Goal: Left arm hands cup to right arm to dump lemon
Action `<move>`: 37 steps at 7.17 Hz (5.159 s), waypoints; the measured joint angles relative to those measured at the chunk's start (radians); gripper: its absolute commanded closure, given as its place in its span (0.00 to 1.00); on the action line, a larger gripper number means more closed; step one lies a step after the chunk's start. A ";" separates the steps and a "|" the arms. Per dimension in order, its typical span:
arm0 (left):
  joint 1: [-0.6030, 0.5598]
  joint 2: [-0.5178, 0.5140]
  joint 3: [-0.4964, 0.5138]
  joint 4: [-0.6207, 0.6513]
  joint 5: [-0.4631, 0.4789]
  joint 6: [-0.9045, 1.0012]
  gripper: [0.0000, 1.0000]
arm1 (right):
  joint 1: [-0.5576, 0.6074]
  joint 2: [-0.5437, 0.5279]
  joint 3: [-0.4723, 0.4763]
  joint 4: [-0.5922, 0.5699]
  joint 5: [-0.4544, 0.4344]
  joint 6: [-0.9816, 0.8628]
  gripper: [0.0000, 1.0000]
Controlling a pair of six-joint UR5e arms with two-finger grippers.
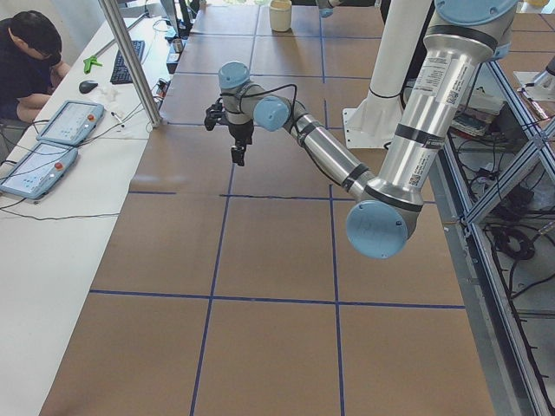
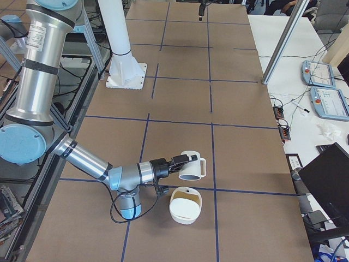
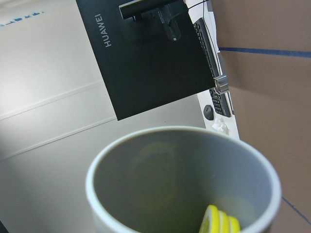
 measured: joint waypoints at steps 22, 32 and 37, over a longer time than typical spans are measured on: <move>0.001 0.000 0.002 0.003 -0.002 0.001 0.00 | 0.003 -0.069 -0.064 0.016 -0.055 -0.431 0.98; 0.004 0.000 0.019 0.002 -0.005 0.003 0.00 | 0.004 -0.085 0.066 -0.241 -0.053 -1.527 1.00; 0.005 -0.001 0.020 0.002 -0.003 0.003 0.00 | -0.031 -0.015 0.340 -0.586 -0.006 -1.596 1.00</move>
